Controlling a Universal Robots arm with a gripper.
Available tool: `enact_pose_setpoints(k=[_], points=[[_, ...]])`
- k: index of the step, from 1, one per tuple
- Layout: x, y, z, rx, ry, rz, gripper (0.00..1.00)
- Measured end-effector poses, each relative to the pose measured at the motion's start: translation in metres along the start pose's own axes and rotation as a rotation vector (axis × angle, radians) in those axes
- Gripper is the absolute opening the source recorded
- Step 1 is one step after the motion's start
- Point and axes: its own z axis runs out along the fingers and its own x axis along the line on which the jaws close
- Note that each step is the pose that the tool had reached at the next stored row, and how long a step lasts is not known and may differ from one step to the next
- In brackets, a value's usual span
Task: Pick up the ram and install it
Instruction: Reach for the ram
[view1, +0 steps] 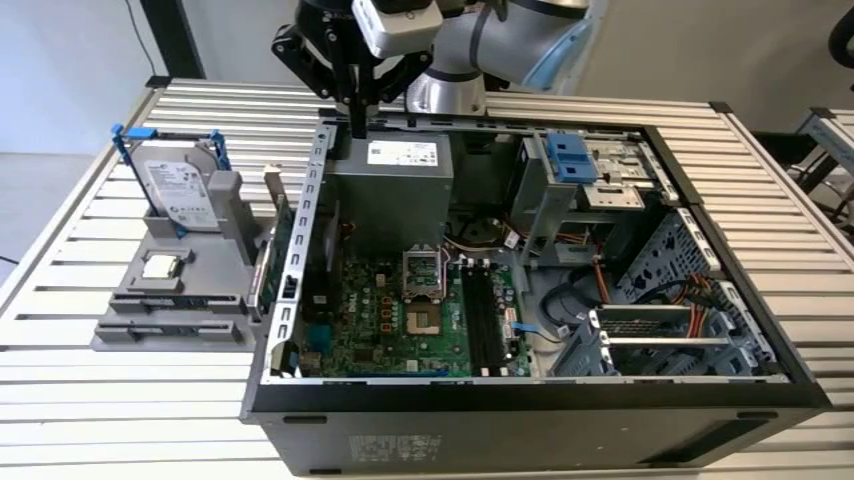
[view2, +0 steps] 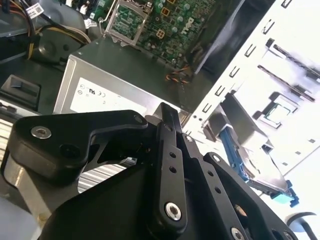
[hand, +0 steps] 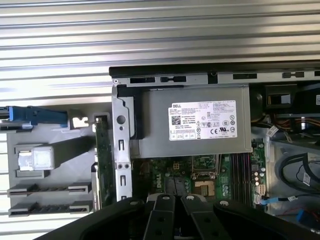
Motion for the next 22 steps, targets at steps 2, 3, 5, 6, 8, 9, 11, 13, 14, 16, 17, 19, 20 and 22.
enact_pose_setpoints(k=[2, 3, 5, 6, 8, 9, 11, 13, 14, 16, 17, 19, 20, 22], points=[[0.0026, -0.0002, -0.0001, 0.0, 0.0, 0.0, 0.0], [0.0037, -0.0003, 0.0, -0.0001, 0.0, 0.0, 0.0], [0.006, -0.0004, -0.0001, 0.0, 0.0, 0.0, 0.0], [0.0071, -0.0005, -0.0001, -0.0001, 0.0, 0.0, 0.0], [0.0091, -0.0006, -0.0002, 0.0, 0.0, 0.0, 0.0], [0.01, -0.0007, -0.0002, -0.0001, 0.0, 0.0, 0.0], [0.0113, -0.0008, -0.0002, -0.0001, 0.0, 0.0, 0.0], [0.0125, -0.0008, -0.0003, 0.0, 0.0, 0.0, 0.0], [0.0131, -0.0009, -0.0003, 0.0, 0.0, 0.0, 0.0], [0.0144, -0.001, -0.0003, -0.0001, 0.0, 0.0, 0.0], [0.0152, -0.0011, -0.0004, 0.0, 0.0, 0.0, 0.0], [0.0173, -0.0012, -0.0004, -0.0001, 0.0, 0.0, 0.0], [0.0186, -0.0013, -0.0004, 0.0, 0.0, 0.0, 0.0], [0.0212, -0.0015, -0.0005, 0.0, 0.0, 0.0, 0.0]])
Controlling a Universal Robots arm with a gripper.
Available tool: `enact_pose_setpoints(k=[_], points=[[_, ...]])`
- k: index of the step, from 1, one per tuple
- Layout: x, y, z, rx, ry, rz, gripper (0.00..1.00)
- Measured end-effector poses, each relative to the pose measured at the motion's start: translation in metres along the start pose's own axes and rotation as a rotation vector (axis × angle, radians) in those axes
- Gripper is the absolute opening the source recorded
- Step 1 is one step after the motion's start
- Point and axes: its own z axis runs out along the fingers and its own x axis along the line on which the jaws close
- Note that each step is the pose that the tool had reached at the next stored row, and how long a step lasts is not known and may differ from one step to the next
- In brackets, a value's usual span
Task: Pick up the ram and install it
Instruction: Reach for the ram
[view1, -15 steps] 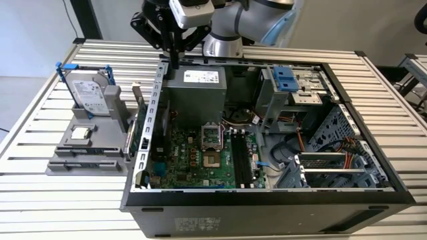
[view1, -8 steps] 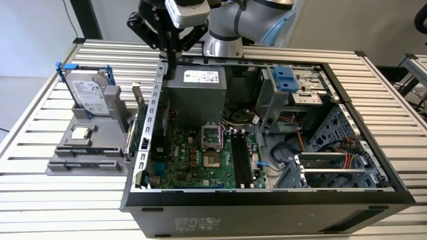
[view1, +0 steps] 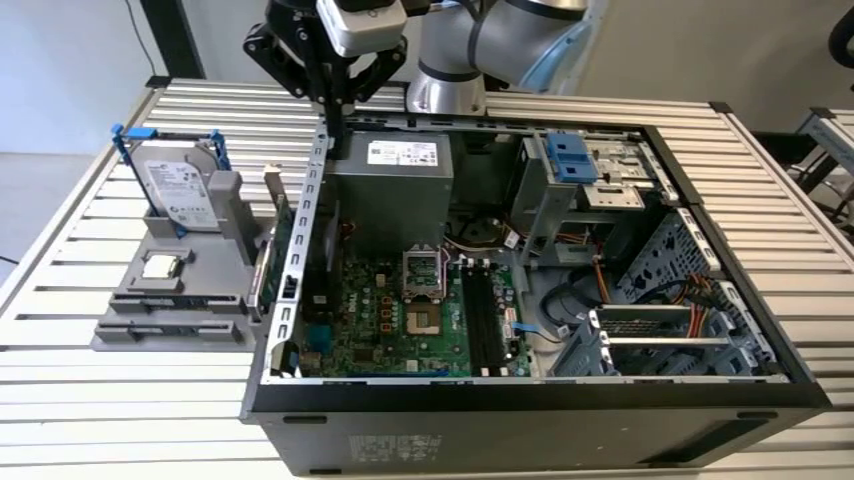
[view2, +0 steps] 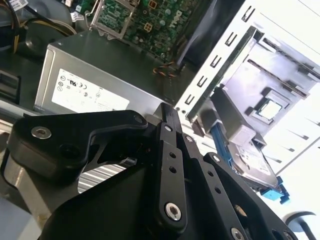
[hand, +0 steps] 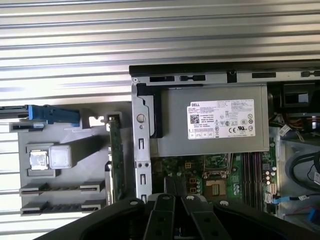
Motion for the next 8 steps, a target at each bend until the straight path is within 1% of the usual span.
enact_pose_setpoints(k=[3, 8], points=[[0.0031, -0.0002, -0.0001, 0.0, 0.0001, 0.0, 0.0], [0.0061, -0.0005, -0.0002, 0.0, 0.0001, 0.0, 0.0]])
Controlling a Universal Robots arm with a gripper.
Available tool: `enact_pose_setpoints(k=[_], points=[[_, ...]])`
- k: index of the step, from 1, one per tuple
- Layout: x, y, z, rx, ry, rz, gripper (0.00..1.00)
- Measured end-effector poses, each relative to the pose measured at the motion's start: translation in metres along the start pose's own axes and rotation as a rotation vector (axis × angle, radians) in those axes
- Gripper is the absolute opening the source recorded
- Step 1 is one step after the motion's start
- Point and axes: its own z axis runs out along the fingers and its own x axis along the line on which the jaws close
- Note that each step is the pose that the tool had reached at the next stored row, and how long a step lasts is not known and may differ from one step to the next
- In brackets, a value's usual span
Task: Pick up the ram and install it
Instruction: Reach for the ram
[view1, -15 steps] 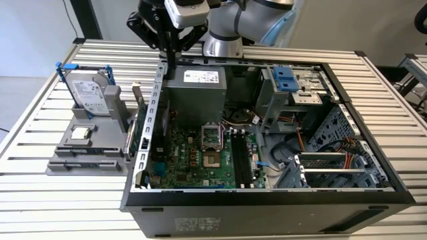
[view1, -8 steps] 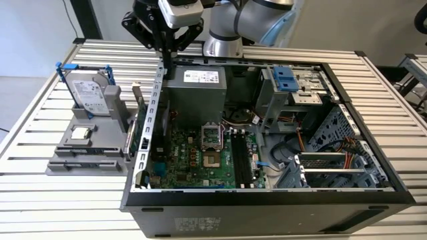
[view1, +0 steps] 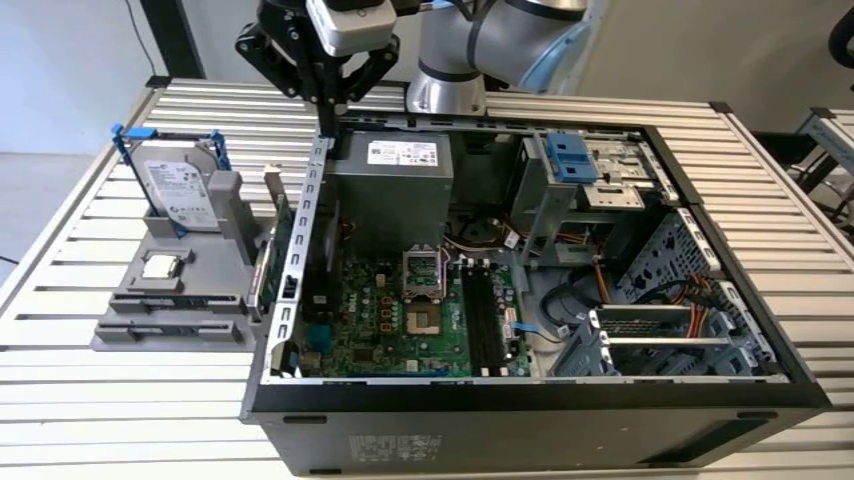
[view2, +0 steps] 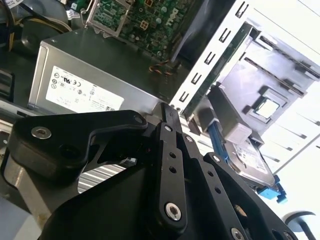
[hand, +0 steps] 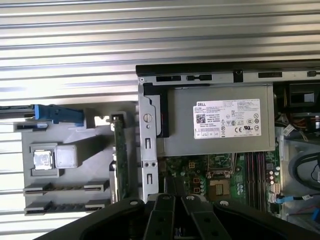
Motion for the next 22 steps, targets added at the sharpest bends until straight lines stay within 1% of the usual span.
enact_pose_setpoints(k=[7, 15, 19, 22], points=[[0.0091, -0.0006, -0.0002, -0.0001, -0.0001, 0.0, 0.0], [0.0228, -0.0015, -0.0005, -0.0001, -0.0001, 0.0, 0.0], [0.0318, -0.0022, -0.0007, 0.0, -0.0001, 0.0, 0.0], [0.0413, -0.0028, -0.0009, 0.0, -0.0001, 0.0, 0.0]])
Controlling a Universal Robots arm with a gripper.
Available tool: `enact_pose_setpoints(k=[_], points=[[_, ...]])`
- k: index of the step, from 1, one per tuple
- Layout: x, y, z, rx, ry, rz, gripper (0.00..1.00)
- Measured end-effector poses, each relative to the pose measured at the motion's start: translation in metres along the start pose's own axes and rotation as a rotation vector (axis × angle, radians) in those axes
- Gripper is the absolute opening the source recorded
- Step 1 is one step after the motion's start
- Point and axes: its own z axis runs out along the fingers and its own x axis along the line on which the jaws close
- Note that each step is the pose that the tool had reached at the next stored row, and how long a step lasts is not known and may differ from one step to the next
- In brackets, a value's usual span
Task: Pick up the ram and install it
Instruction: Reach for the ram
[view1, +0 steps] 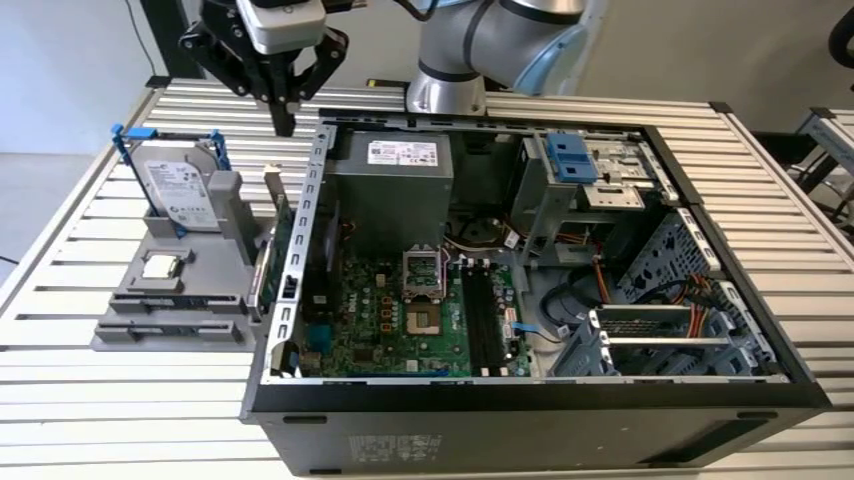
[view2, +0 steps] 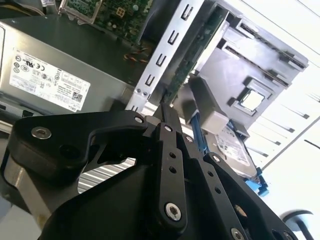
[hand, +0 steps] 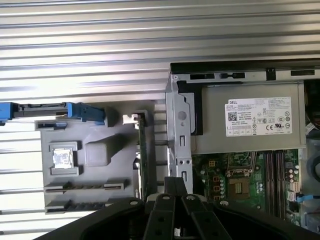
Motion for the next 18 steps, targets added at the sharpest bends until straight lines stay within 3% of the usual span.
enact_pose_setpoints(k=[18], points=[[0.0514, -0.0035, -0.0011, -0.0001, -0.0001, 0.0, 0.0]])
